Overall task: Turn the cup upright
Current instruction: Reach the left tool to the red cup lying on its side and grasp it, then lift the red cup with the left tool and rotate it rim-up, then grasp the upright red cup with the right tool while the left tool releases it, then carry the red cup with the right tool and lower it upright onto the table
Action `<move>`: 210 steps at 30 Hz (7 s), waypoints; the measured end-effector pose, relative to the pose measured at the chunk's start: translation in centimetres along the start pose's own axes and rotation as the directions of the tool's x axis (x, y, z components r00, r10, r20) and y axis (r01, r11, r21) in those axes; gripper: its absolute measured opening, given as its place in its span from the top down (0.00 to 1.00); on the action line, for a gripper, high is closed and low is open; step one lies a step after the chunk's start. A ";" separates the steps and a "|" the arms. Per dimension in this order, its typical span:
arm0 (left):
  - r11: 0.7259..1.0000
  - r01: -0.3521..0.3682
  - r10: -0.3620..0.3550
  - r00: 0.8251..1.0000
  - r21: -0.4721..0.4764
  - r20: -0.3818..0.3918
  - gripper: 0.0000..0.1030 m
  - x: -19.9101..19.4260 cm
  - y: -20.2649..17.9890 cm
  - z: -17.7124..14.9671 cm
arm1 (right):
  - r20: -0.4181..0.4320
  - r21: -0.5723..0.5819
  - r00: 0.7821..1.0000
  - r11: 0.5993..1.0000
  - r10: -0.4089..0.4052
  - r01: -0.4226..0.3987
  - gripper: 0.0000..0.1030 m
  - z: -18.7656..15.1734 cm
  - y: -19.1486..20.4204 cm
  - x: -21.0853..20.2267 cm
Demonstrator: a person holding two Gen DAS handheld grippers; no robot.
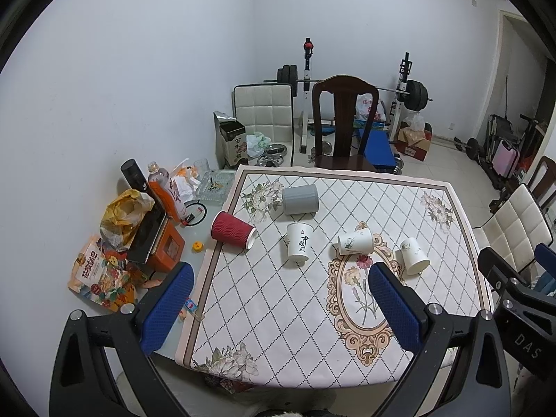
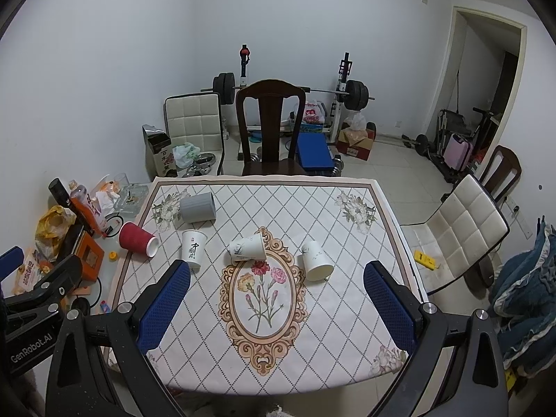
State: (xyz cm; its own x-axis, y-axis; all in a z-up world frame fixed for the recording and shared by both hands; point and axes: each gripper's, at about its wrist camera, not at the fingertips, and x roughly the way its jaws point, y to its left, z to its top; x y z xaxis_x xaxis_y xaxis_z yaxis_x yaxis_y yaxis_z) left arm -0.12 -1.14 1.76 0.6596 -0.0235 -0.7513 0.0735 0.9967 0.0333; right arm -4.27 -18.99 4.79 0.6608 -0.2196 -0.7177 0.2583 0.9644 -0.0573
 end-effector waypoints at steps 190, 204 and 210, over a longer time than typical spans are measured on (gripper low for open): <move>0.998 -0.044 0.059 0.758 0.038 -0.650 0.00 31.0 5.9 -15.2 | -0.604 0.120 0.783 0.988 0.150 -0.097 0.27 -14.0 9.7 32.2; 0.998 -0.058 0.068 0.766 0.037 -0.639 0.00 35.2 6.8 -12.8 | -0.203 0.127 0.974 0.989 0.101 -0.076 0.27 -10.6 12.2 33.0; 0.997 -0.048 0.074 0.765 0.058 -0.640 0.00 37.0 6.8 -13.2 | -0.089 0.083 0.994 0.995 0.060 -0.052 0.26 -12.9 13.4 33.8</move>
State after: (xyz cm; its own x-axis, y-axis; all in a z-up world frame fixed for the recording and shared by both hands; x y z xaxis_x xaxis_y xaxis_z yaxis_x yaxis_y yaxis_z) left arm 14.94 5.79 -34.53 0.0314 0.1049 -0.9940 0.0848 0.9906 0.1072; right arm 12.43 -11.59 -29.18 0.6100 -0.1478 -0.7785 0.2809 0.9590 0.0380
